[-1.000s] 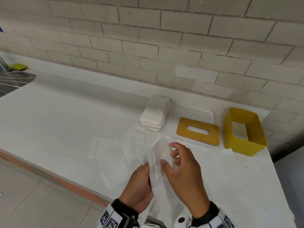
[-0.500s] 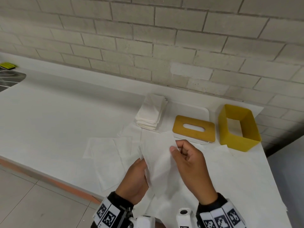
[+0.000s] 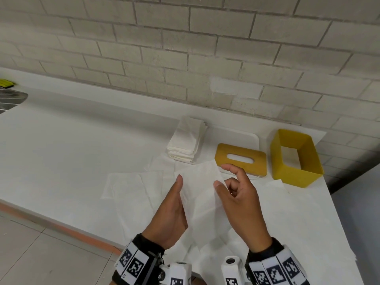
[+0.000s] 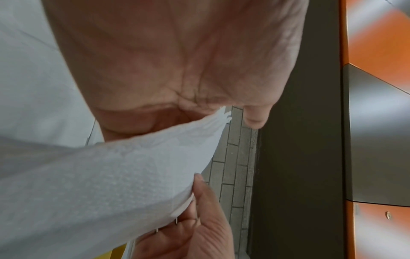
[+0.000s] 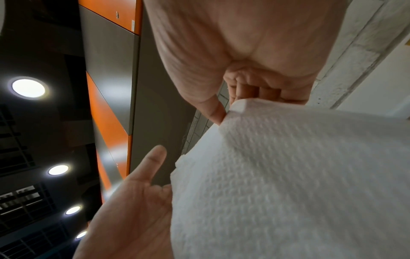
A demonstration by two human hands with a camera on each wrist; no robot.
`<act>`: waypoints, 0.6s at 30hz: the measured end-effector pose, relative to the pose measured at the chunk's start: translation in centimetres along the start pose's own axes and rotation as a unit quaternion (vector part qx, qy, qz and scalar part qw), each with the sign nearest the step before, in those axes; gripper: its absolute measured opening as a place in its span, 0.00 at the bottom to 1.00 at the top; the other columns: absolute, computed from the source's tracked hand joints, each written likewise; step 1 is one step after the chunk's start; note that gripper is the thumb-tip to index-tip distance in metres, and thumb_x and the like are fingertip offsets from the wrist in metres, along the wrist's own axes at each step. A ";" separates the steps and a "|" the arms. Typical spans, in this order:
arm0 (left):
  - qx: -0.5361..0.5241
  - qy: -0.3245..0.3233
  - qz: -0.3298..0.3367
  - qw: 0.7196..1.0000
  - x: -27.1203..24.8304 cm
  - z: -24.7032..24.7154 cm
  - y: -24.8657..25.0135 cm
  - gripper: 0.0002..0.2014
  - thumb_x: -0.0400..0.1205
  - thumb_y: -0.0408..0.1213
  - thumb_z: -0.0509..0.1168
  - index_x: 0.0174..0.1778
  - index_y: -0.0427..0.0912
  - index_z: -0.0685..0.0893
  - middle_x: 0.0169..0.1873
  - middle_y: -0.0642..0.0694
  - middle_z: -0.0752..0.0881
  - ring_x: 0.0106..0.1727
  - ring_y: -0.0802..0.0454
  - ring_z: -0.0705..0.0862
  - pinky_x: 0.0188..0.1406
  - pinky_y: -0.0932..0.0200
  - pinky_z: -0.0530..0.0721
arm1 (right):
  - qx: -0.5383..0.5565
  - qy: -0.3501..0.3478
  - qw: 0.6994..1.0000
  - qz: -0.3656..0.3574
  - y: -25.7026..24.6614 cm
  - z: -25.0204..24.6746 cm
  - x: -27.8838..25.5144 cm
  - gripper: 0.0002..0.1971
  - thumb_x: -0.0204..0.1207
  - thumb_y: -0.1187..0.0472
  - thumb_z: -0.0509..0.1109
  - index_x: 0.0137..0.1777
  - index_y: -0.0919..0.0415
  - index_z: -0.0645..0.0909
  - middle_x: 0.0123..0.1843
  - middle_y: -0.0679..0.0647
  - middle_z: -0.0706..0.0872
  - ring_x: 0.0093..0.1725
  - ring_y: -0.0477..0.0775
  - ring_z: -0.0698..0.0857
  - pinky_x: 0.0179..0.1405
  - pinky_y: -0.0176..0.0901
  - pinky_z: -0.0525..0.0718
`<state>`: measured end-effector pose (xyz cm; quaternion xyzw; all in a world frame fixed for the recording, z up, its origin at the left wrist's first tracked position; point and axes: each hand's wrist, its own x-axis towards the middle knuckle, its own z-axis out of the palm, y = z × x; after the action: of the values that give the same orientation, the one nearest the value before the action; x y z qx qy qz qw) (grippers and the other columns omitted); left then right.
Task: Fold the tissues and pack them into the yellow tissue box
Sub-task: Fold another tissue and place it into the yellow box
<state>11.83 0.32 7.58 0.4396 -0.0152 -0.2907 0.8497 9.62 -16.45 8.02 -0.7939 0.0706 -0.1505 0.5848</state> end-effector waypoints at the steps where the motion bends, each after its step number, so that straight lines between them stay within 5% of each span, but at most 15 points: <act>1: -0.003 -0.009 -0.001 1.000 0.0 0.0 -0.1 0.30 0.87 0.60 0.55 0.78 0.46 0.82 0.75 0.40 0.84 0.77 0.43 0.81 0.75 0.48 0.82 | -0.003 0.003 1.000 -0.002 0.0 0.0 0.0 0.17 0.83 0.59 0.72 0.65 0.37 0.78 0.28 0.47 0.74 0.29 0.43 0.73 0.33 0.31 0.76; 6: 0.025 -0.016 -0.020 0.999 0.5 0.3 -0.8 0.18 0.87 0.43 0.63 0.71 0.43 0.88 0.72 0.37 0.86 0.74 0.41 0.84 0.72 0.48 0.84 | -0.015 0.019 1.000 -0.012 0.0 -0.2 0.1 0.17 0.83 0.60 0.71 0.65 0.36 0.78 0.31 0.56 0.76 0.30 0.43 0.74 0.35 0.33 0.77; 10: 0.034 0.014 -0.024 0.999 1.0 0.8 -0.8 0.20 0.86 0.41 0.62 0.73 0.40 0.84 0.69 0.38 0.88 0.72 0.41 0.86 0.75 0.43 0.82 | -0.021 0.019 1.000 -0.011 0.1 -0.5 0.3 0.18 0.83 0.59 0.71 0.64 0.33 0.77 0.33 0.58 0.79 0.32 0.52 0.77 0.35 0.35 0.78; 12: 0.041 0.031 -0.023 0.998 1.3 0.9 -0.7 0.21 0.84 0.42 0.63 0.73 0.41 0.84 0.67 0.40 0.89 0.70 0.43 0.88 0.74 0.42 0.80 | -0.034 0.018 0.999 -0.004 0.5 -0.6 0.4 0.19 0.82 0.59 0.72 0.64 0.32 0.77 0.36 0.53 0.82 0.37 0.48 0.80 0.38 0.33 0.79; 15: 0.102 0.062 -0.031 0.992 2.0 0.5 -0.7 0.17 0.87 0.42 0.63 0.70 0.42 0.86 0.63 0.43 0.92 0.67 0.45 0.89 0.75 0.42 0.81 | -0.058 0.032 0.998 0.005 1.0 -0.8 0.8 0.26 0.78 0.62 0.75 0.68 0.34 0.75 0.55 0.37 0.83 0.56 0.38 0.81 0.49 0.33 0.81; 18: 0.317 0.040 -0.007 0.948 2.3 0.3 -0.2 0.14 0.92 0.46 0.59 0.63 0.48 0.90 0.56 0.51 0.94 0.61 0.53 0.91 0.71 0.49 0.83 | -0.073 -0.016 0.997 -0.022 1.2 -2.1 1.8 0.35 0.75 0.66 0.76 0.77 0.38 0.70 0.72 0.34 0.76 0.71 0.33 0.75 0.64 0.32 0.77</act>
<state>13.55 -1.10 7.10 0.6977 -0.0697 -0.2589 0.6643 10.69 -19.24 7.68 -0.8381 0.0542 -0.1451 0.5231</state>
